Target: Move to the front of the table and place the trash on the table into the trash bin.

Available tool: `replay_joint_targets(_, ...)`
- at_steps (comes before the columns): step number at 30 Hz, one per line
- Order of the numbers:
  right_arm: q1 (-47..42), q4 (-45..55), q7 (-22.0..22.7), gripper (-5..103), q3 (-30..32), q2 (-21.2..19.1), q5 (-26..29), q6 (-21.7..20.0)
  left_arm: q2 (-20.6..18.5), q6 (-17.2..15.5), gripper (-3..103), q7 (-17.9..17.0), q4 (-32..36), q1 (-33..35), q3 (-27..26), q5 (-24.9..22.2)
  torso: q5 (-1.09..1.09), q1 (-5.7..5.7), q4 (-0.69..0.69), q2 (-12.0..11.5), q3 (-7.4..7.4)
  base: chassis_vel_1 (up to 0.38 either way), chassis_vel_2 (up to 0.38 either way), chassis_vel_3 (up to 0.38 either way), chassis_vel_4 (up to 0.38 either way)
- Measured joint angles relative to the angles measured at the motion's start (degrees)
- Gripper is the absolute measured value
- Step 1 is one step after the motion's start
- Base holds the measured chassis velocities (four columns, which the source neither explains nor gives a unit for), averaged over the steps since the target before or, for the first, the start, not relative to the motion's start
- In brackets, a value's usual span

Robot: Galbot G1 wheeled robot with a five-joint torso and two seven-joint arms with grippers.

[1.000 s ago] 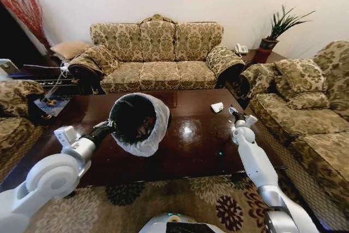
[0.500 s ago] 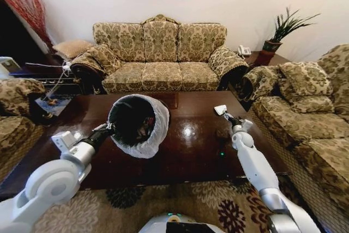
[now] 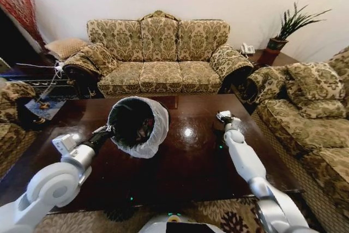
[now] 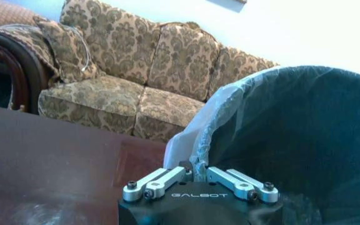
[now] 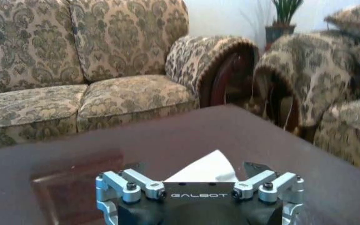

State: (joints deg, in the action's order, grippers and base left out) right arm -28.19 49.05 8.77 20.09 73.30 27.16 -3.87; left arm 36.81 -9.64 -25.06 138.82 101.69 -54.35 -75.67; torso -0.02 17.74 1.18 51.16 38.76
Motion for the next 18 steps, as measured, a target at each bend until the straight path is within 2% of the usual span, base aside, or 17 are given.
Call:
replay_joint_targets(2, 0.2, -0.2, 0.0, 101, -0.1, 0.1, 1.0, -1.4, 0.2, 0.1, 0, 0.1, 0.0, 0.2, 0.0, 0.2, 0.00, 0.00, 0.00, 0.0, 0.00, 0.047, -0.031, -0.029, 0.055)
replay_joint_targets(3, 0.5, -1.0, 0.0, 93, -0.1, 0.1, 2.2, -2.5, 0.3, 0.1, 0, 0.1, -0.2, 0.3, 0.0, 0.4, 0.02, 0.01, 0.00, 0.0, 0.02, 0.000, 0.000, 0.000, 0.000)
replay_joint_targets(6, 1.0, -2.1, -0.1, 89, -0.1, 0.1, 3.2, -3.1, 0.3, 0.2, 0, 0.2, -0.4, 0.3, 0.0, 0.5, 0.03, 0.04, -0.01, 0.0, 0.03, 0.000, 0.000, 0.000, 0.000)
replay_joint_targets(9, 2.3, -4.1, -0.3, 72, 0.0, 0.4, 5.0, -4.0, 0.2, 0.3, 0, 0.2, -0.6, 0.0, 0.2, 0.5, 0.02, 0.12, -0.02, 0.0, 0.06, 0.000, 0.000, 0.000, 0.000)
replay_joint_targets(10, 2.3, -4.1, -0.3, 72, 0.0, 0.4, 5.0, -4.0, 0.2, 0.3, 0, 0.2, -0.6, 0.0, 0.2, 0.5, 0.02, 0.12, -0.02, 0.0, 0.06, 0.000, 0.000, 0.000, 0.000)
replay_joint_targets(12, 3.3, -5.6, -0.5, 61, 0.1, 0.8, 5.1, -4.1, 0.1, 0.3, 0, 0.3, -0.6, 0.1, 0.4, 0.5, 0.01, 0.10, -0.02, 0.0, 0.05, 0.000, 0.000, 0.000, 0.000)
replay_joint_targets(13, 3.3, -5.6, -0.5, 61, 0.1, 0.8, 5.1, -4.1, 0.1, 0.3, 0, 0.3, -0.6, 0.1, 0.4, 0.5, 0.01, 0.10, -0.02, 0.0, 0.05, 0.000, 0.000, 0.000, 0.000)
replay_joint_targets(15, 3.6, -6.3, -0.5, 50, 0.2, 1.0, 5.5, -4.5, 0.2, 0.4, 0, 0.3, -0.4, 0.4, 0.1, 0.5, 0.01, 0.07, 0.00, 0.0, 0.04, 0.000, 0.000, 0.000, 0.000)
replay_joint_targets(18, 3.7, -6.6, -0.5, 45, 0.3, 1.0, 6.0, -4.6, 0.2, 0.6, 0, 0.3, -0.4, 0.6, -0.2, 0.5, 0.00, 0.06, -0.01, 0.0, 0.03, 0.000, 0.000, 0.000, 0.000)
